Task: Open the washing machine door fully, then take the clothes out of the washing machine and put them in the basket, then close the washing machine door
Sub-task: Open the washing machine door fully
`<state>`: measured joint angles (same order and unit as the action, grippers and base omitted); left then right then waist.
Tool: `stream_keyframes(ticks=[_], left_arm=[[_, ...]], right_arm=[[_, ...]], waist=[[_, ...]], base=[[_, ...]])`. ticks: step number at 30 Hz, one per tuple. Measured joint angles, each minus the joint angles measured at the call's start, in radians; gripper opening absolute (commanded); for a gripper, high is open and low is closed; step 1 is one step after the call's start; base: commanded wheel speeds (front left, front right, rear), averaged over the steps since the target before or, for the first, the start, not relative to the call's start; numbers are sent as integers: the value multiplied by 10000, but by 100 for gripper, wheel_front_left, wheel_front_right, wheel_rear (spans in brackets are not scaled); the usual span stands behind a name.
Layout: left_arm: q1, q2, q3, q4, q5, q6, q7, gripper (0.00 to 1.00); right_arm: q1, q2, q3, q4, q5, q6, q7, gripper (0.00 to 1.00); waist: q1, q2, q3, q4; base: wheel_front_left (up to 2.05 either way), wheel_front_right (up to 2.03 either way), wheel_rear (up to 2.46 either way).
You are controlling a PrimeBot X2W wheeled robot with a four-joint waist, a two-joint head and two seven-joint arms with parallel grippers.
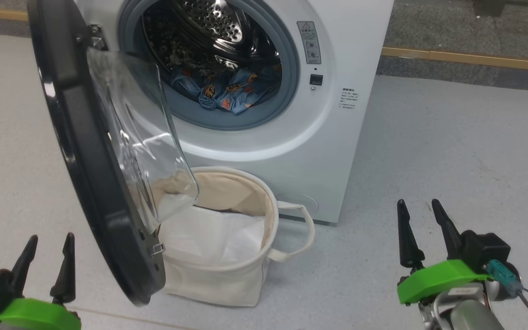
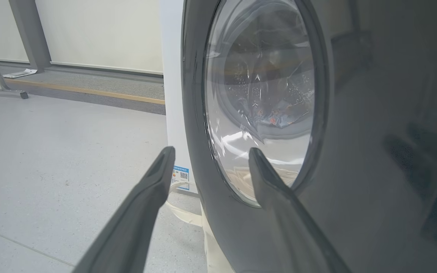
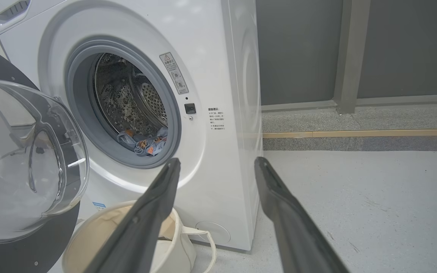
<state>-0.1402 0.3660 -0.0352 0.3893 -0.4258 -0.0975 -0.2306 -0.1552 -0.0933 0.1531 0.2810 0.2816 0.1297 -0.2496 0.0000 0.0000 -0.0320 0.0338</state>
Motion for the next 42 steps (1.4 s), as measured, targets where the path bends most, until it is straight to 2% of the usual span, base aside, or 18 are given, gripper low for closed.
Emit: stream_keyframes(ticks=[4,5,6,12,15,19,23,28,32,38,42], left_arm=[[-2,2,-36,-4,-86,-58,-71,98],[-2,2,-36,-10,-88,-59,-88,15],[-3,2,-31,-12,-92,-79,-88,0],[-34,0,270,-109,-441,-63,-105,0],[-188,-150,663,-497,-1212,-54,-65,0],[-772,-403,859,-1914,-2119,-21,596,0],[-1270,-750,700,-3937,-2679,443,1766,0],[-1441,-1058,-219,-6330,-2709,1193,3147,0],[-1772,-1544,-1275,-7300,-2558,1685,3956,0],[-1836,-2284,-2803,-7125,-1987,2155,4489,0],[-1688,-2529,-3281,-6280,-1517,2502,4357,0]], right_arm=[[-2,8,-46,17,0,0,0,100],[-2,15,-50,33,0,0,0,100],[-2,29,-59,48,0,0,0,100],[-2,65,-255,82,2,0,0,100],[3,75,-422,130,4,0,0,100],[8,84,-600,173,4,0,0,100],[13,84,-698,188,4,0,0,100],[16,82,-752,203,2,0,0,100],[15,82,-725,228,2,0,0,100],[-5,84,-616,221,0,0,0,100],[-57,92,-476,171,-36,0,0,100]], waist=[[0,0,-12,59],[0,0,-19,73],[0,0,-26,86],[0,0,-59,222],[0,0,-75,364],[0,0,-107,609],[0,0,-155,860],[0,0,-165,1114],[0,0,-92,1259],[0,0,146,1319],[0,0,340,1277]], base=[[0,0,0],[0,0,0],[0,0,0],[0,0,0],[0,0,0],[0,0,0],[0,0,0],[0,0,0],[0,0,0],[0,0,0],[0,0,0]])
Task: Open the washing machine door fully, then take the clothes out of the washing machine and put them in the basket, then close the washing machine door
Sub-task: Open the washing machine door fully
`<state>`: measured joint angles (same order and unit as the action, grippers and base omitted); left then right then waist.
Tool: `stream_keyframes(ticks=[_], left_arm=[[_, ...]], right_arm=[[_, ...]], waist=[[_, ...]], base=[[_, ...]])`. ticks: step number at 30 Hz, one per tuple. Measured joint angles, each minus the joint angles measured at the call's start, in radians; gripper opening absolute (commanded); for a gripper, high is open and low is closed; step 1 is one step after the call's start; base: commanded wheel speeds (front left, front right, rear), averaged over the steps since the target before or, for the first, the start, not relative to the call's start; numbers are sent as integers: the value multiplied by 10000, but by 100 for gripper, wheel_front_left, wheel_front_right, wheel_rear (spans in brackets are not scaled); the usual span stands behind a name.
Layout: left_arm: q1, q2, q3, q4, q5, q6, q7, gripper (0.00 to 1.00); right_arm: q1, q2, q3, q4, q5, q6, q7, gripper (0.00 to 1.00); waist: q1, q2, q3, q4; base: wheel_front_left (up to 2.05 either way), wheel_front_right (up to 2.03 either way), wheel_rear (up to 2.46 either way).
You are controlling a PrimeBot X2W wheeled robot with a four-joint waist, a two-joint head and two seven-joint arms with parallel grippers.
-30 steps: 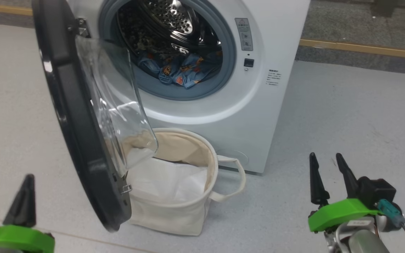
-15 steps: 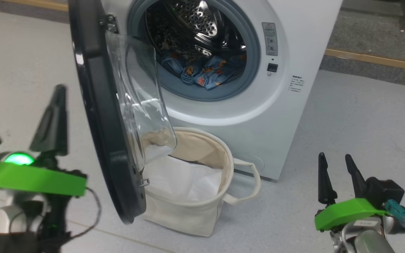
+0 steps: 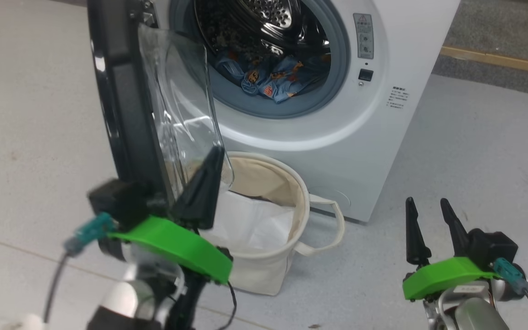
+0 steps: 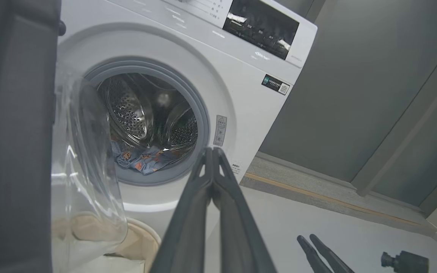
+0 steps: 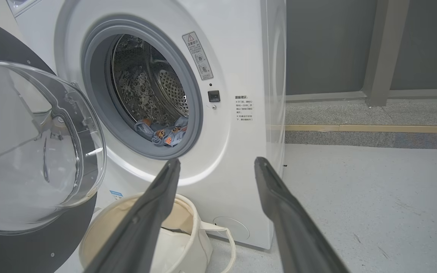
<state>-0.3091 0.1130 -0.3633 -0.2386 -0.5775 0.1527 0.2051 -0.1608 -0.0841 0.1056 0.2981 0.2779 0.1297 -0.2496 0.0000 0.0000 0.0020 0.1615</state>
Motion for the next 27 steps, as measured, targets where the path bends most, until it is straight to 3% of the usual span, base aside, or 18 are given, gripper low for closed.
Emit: stream_keyframes(ticks=[5,14,27], left_arm=[[410,-159,-437,1181,512,351,-384,0],[426,-113,-253,2533,1269,1043,-1127,0],[405,100,531,3471,1139,1170,-1728,0]], right_arm=[[-81,19,21,-52,-52,0,0,100],[-163,96,69,-155,-52,0,0,100],[-168,167,268,-322,-50,0,0,100]], waist=[[0,0,172,-40],[0,0,302,307],[0,0,369,1407]], base=[[0,0,0],[0,0,0],[0,0,0]])
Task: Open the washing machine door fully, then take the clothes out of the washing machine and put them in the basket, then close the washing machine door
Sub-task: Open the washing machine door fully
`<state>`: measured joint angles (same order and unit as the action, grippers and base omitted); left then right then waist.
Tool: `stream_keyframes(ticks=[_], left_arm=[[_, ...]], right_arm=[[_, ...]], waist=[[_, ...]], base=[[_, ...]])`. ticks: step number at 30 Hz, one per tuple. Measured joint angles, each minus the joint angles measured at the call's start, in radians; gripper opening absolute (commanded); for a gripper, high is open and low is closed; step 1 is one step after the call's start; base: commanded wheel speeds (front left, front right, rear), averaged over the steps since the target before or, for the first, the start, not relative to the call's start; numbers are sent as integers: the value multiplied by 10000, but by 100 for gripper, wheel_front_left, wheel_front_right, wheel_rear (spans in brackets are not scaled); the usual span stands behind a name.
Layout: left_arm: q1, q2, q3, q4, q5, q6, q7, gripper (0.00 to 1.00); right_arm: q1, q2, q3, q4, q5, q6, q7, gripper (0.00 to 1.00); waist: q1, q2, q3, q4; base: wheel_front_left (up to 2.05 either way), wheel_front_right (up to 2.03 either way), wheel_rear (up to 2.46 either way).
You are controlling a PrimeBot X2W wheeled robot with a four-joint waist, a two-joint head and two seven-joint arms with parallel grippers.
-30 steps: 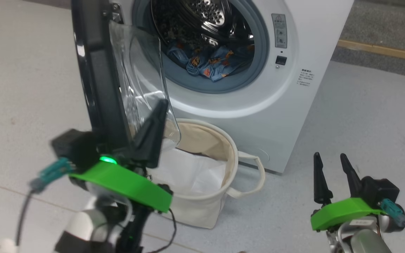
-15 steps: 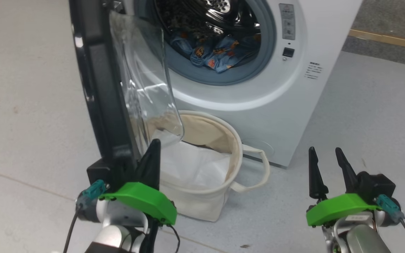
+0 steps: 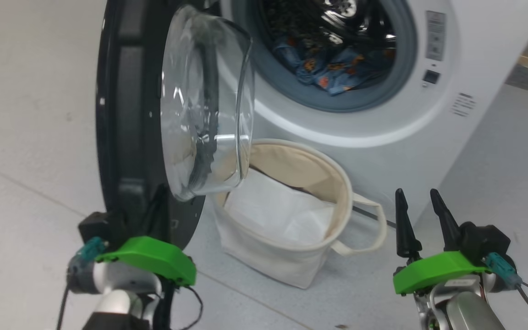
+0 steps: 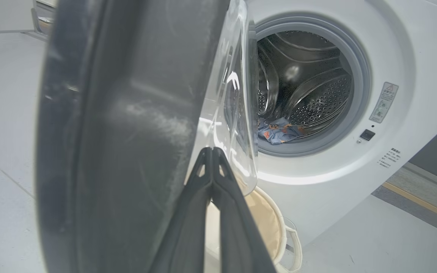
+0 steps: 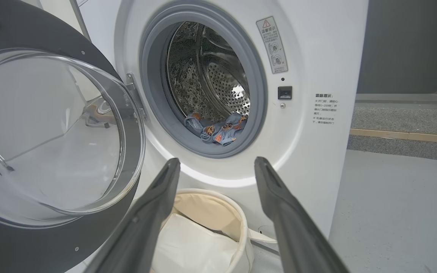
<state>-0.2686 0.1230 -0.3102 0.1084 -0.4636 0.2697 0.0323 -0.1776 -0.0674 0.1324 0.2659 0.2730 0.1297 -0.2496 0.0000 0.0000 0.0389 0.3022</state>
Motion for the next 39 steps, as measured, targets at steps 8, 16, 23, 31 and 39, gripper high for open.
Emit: stream_keyframes(ticks=[8,16,23,31,39], left_arm=[[-670,426,617,989,-238,-244,-523,0],[-1900,477,1300,2788,-708,-644,-1292,0],[-2922,437,1655,4044,-1062,-1068,-2046,0],[-3798,420,2334,5143,-1513,-1505,-2681,0],[-4343,416,3208,6295,-1879,-1929,-2821,0]], right_arm=[[-178,-6,132,27,-2,0,0,100],[-506,-63,244,79,-104,0,0,100],[-1141,-301,700,274,-176,0,0,100],[-1813,-690,1214,569,-174,0,0,100],[-2163,-1003,1379,688,-174,0,0,100]], waist=[[0,0,229,910],[0,0,731,1739],[0,0,1490,2130],[0,0,2354,2321],[0,0,2949,2358]], base=[[0,0,0],[0,0,0],[0,0,0],[0,0,0],[0,0,0]])
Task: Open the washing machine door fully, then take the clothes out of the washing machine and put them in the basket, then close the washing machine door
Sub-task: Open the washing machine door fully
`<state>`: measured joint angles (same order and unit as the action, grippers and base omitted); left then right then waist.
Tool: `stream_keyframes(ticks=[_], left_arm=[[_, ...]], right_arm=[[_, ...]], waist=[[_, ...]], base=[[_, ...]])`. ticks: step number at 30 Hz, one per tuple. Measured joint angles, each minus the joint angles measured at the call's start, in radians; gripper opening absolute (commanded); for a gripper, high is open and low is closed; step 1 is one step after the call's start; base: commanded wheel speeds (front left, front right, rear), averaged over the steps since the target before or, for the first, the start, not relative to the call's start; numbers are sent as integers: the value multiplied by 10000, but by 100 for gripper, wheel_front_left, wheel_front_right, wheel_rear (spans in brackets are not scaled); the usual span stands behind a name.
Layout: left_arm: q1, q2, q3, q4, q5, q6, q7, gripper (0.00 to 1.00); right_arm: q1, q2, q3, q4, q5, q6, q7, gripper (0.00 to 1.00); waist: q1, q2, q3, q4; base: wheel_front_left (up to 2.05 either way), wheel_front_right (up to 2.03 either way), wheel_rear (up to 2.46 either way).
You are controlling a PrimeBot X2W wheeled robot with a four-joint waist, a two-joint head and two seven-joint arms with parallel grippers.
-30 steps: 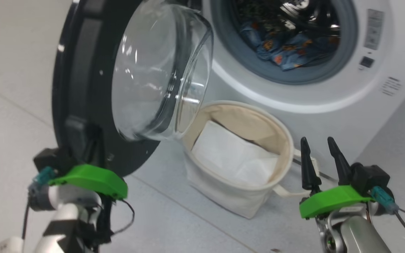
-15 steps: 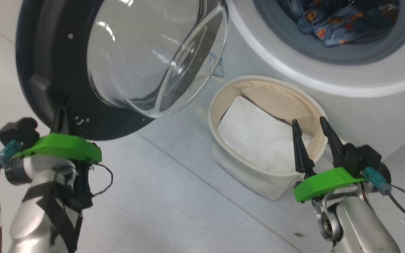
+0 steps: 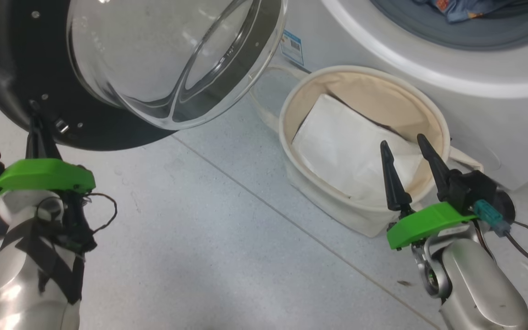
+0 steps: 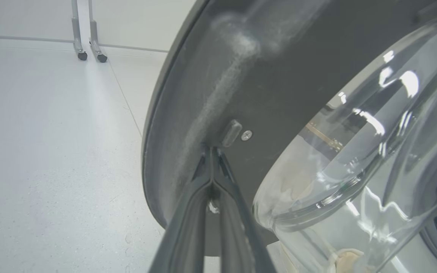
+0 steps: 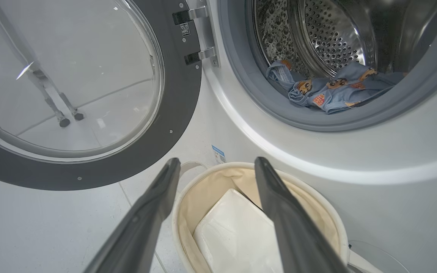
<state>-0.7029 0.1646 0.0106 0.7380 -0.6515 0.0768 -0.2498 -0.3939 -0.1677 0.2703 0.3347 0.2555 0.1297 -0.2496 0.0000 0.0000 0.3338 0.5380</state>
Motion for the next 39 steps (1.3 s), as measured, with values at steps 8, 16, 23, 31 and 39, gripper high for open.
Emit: stream_keyframes(ticks=[8,16,23,31,39], left_arm=[[-472,-111,397,819,422,-629,0,0],[-350,-245,441,1087,1210,-1187,0,100],[948,-100,449,706,1710,-1218,0,100],[3084,435,127,-1569,2173,-1570,0,100],[4537,765,86,-3411,2080,-1657,383,100]], right_arm=[[-65,10,-127,-36,0,0,0,100],[645,372,-654,-251,59,0,0,100],[1267,752,-886,-428,104,2,0,100],[1836,989,-840,-449,104,2,0,100],[1978,1020,-811,-527,194,2,0,100]], waist=[[0,0,-235,-38],[0,0,-1041,-187],[0,0,-1948,-912],[0,0,-2743,-2437],[0,0,-3179,-4207]], base=[[0,0,0],[0,0,0],[0,0,0],[0,0,0],[0,0,0]])
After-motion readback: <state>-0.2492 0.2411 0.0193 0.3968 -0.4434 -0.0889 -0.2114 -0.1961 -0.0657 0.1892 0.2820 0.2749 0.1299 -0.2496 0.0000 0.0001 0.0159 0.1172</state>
